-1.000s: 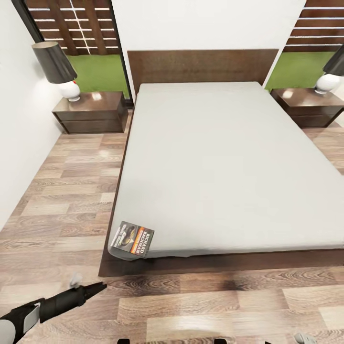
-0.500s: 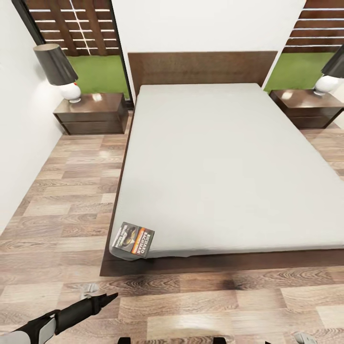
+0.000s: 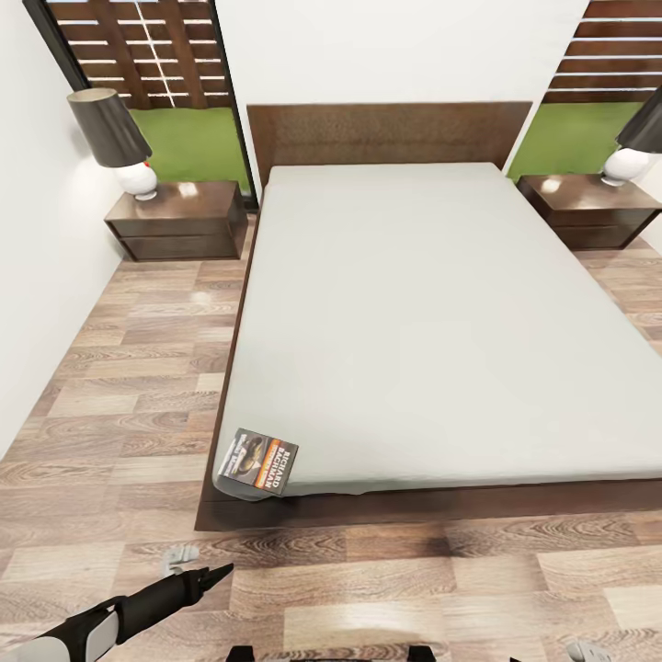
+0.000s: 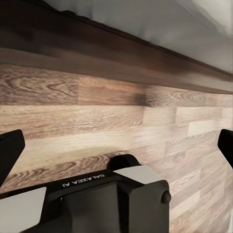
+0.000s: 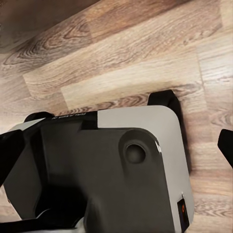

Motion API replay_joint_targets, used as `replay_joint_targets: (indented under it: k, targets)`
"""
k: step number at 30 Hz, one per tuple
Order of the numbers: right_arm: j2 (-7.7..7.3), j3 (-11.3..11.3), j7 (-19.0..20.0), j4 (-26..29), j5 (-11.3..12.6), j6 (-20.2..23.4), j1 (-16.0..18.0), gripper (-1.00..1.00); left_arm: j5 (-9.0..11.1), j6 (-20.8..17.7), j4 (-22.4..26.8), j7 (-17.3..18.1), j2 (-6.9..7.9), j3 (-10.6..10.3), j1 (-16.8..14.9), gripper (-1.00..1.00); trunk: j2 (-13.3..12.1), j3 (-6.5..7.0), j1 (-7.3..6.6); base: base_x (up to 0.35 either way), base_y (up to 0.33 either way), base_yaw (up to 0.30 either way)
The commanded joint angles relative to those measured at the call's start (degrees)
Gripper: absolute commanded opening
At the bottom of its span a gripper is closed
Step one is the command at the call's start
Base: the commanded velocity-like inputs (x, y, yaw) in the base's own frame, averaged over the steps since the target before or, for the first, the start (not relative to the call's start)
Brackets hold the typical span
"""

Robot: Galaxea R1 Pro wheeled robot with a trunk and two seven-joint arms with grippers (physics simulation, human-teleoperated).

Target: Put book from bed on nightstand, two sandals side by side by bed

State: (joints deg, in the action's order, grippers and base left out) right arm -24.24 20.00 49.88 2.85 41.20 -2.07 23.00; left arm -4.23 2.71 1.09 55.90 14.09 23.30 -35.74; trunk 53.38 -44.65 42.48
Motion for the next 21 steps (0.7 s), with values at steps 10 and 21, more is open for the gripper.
replay_joint_targets:
  k: [10, 21]
  targets:
    - [-0.02, 0.48, 0.09, -0.03, 0.28, -0.22, 0.03, 1.0, -0.43, 0.28, -0.08, -0.64, -0.02, 0.34, -0.03, 1.0, -1.19, 0.51, -0.66, 0.0, 0.0, 0.0]
    - [-0.02, 0.48, 0.09, -0.04, 0.34, -0.22, 0.03, 1.0, -0.43, 0.19, -0.12, -1.22, -0.03, 0.36, -0.03, 1.0, -1.19, 0.51, -0.66, 0.0, 0.0, 0.0]
